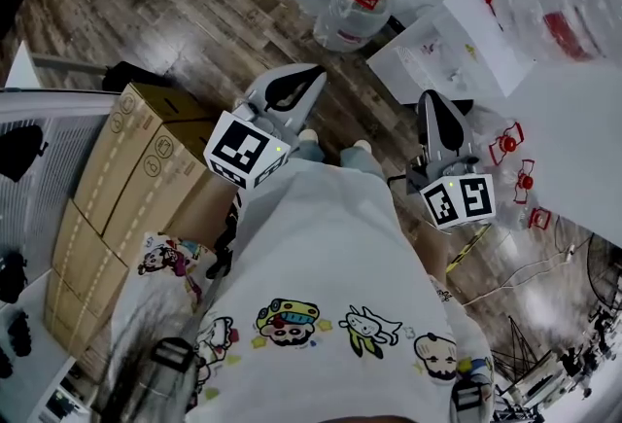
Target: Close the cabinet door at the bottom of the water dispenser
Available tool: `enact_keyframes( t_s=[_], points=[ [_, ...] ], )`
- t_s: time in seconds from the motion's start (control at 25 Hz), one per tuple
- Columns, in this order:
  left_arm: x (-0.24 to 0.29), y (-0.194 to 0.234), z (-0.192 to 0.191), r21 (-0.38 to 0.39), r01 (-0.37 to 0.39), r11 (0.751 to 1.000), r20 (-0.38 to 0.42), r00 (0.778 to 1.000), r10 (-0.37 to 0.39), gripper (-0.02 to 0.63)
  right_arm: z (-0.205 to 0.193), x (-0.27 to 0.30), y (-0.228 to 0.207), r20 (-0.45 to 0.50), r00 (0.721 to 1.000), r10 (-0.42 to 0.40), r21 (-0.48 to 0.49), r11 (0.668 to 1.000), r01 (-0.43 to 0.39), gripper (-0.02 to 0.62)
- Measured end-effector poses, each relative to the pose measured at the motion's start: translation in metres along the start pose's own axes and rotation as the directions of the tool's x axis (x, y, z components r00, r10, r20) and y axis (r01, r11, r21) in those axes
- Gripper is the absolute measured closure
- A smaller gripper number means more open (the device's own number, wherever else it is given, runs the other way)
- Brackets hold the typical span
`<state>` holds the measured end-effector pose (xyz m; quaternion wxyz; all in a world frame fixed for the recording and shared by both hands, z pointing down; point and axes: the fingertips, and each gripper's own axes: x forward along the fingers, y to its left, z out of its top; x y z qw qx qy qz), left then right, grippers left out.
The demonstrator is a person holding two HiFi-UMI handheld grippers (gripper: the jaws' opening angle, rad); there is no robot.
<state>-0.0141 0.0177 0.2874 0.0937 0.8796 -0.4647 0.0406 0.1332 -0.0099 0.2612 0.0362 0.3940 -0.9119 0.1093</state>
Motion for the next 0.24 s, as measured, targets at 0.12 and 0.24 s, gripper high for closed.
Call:
enact_keyframes(
  t_s=[0.12,0.24],
  points=[
    [0.0029,0.0002,0.0004,0.001,0.016,1.000,-0.002,1.000,-0.016,0.607,0.0032,0.0023,-0.0004,0.003,1.000,0.002,-0.011,1.000,-0.002,0.586],
    [0.0066,0.0001,0.0007,0.004,0.038,0.999,0.001,0.999,-0.038,0.607,0.0067,0.0048,-0.0011,0.008,1.000,0.003,-0.024,1.000,-0.003,0.586]
  ],
)
